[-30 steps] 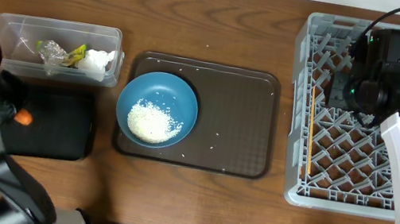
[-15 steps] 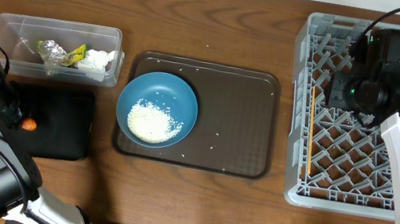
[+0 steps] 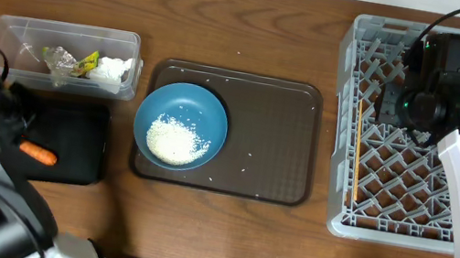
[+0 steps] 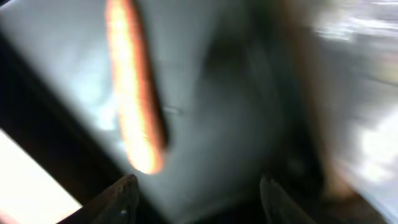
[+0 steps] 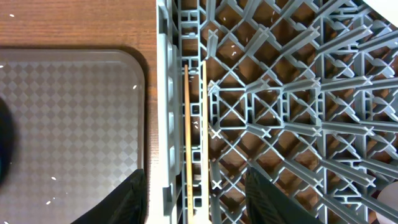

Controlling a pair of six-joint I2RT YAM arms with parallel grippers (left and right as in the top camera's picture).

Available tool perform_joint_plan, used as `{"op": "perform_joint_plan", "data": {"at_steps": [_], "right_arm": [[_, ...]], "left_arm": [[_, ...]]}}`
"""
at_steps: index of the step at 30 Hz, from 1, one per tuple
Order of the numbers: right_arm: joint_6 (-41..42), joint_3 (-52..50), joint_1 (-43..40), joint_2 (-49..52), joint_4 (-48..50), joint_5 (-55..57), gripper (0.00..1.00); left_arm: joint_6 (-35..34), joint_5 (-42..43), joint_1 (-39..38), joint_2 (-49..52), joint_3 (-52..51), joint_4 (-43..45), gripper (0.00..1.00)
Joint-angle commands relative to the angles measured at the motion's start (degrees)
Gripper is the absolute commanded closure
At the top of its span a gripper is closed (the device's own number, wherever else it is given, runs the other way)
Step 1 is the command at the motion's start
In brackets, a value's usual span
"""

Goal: Sort waste into correct bins and load items into the dishwasher rack
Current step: 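Move the left gripper to the blue plate and grasp its rim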

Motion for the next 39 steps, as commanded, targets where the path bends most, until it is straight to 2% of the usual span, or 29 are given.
{"op": "perform_joint_plan", "data": {"at_steps": [1,4,9,15,18,23,30,34,39], "right_arm": [[-0.8,-0.1,-0.2,0.4,0.4,0.7,0.54],[-0.8,-0.1,-0.2,0.4,0.9,0.7,0.53],[-0.8,-0.1,-0.2,0.4,1.3,0.7,0.53],[-0.8,-0.1,-0.2,0.4,1.2,0.7,0.53],[-0.8,-0.1,-0.2,0.4,1.0,0.7,0.53],[-0.8,-0.1,-0.2,0.4,0.6,0.7,0.53],[-0.8,-0.1,-0.2,0.4,0.4,0.7,0.53],[-0.8,-0.1,-0.2,0.4,0.4,0.7,0.53],[-0.8,-0.1,-0.2,0.4,0.4,0.7,0.53]], "left_arm": [[4.0,6.9,-6.2,-6.2,2.4,0.5,0.36],[6.4,6.8,-14.5,-8.5,2.4,0.7,0.36],[6.8,6.8,-31.2,-7.5,2.3,1.8,0.36],[6.8,3.4,-48.8,-2.3,2.3,9.4,0.36],[6.7,2.8,-54.5,1.2,2.3,12.5,0.36],[6.7,2.7,-59.6,6.9,2.3,14.0,0.35],[6.7,-0.9,-60.5,12.9,2.3,14.7,0.36],[6.7,-0.9,-60.8,14.9,2.3,15.2,0.46],[6.7,-0.9,-62.0,17.1,2.1,15.2,0.51]]}}
